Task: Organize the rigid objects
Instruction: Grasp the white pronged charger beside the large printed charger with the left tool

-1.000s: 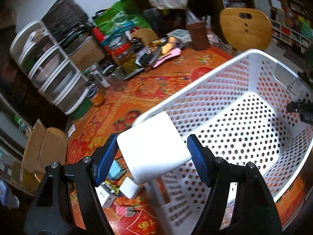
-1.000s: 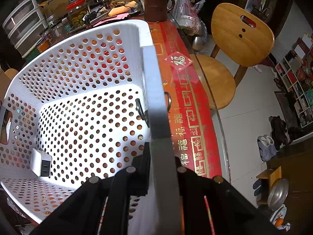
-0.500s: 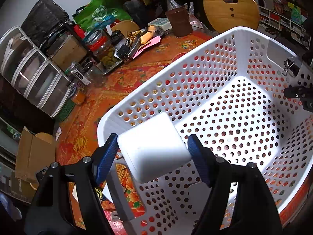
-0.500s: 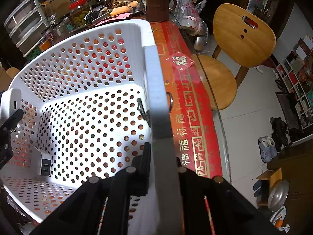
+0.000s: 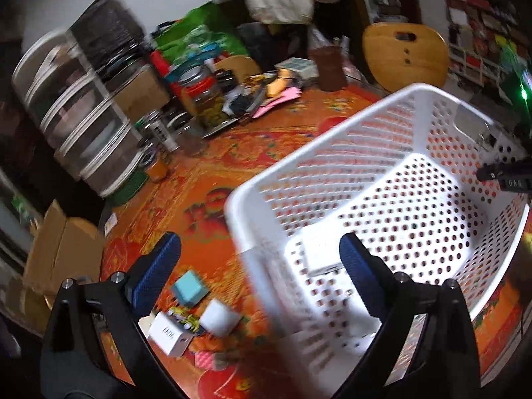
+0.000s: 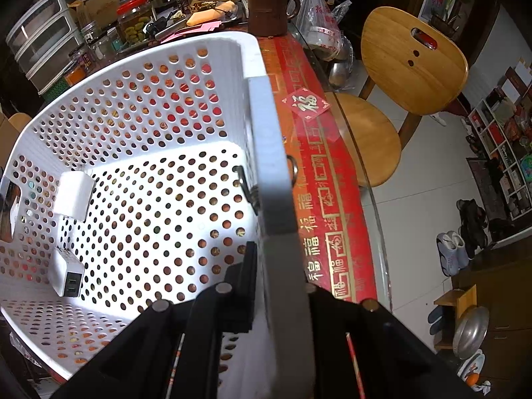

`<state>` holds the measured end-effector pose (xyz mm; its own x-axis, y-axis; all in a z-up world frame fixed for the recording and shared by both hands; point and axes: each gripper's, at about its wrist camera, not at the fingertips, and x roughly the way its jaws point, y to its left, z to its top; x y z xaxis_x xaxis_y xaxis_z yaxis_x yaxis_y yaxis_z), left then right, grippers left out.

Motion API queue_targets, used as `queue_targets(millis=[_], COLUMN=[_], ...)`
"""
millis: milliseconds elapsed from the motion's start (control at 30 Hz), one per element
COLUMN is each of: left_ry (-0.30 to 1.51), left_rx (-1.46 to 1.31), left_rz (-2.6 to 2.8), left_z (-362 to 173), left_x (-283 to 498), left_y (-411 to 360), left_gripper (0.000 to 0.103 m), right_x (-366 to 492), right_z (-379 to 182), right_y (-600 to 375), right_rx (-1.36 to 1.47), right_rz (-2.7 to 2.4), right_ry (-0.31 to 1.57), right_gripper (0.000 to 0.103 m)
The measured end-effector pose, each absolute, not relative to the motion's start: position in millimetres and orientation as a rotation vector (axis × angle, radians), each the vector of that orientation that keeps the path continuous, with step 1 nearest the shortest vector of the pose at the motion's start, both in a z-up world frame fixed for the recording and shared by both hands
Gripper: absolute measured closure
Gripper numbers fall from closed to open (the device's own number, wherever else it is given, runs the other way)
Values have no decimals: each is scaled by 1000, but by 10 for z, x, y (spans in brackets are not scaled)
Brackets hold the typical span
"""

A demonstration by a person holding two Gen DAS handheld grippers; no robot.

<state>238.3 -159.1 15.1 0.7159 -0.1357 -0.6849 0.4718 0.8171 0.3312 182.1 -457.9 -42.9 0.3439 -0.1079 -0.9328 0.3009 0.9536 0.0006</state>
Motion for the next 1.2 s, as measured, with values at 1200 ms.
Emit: queue_targets(millis=[1200], left_ry=[1133], left_rx=[60], left_rz=[60], left_z=[-1307], left_x=[3818], left_y=[907], left_gripper=[13], right_x=[1789], right_z=[-428], right_y=[-4590], right_rx=[180], right_rz=[-257], right_ry=[1190], right_gripper=[95])
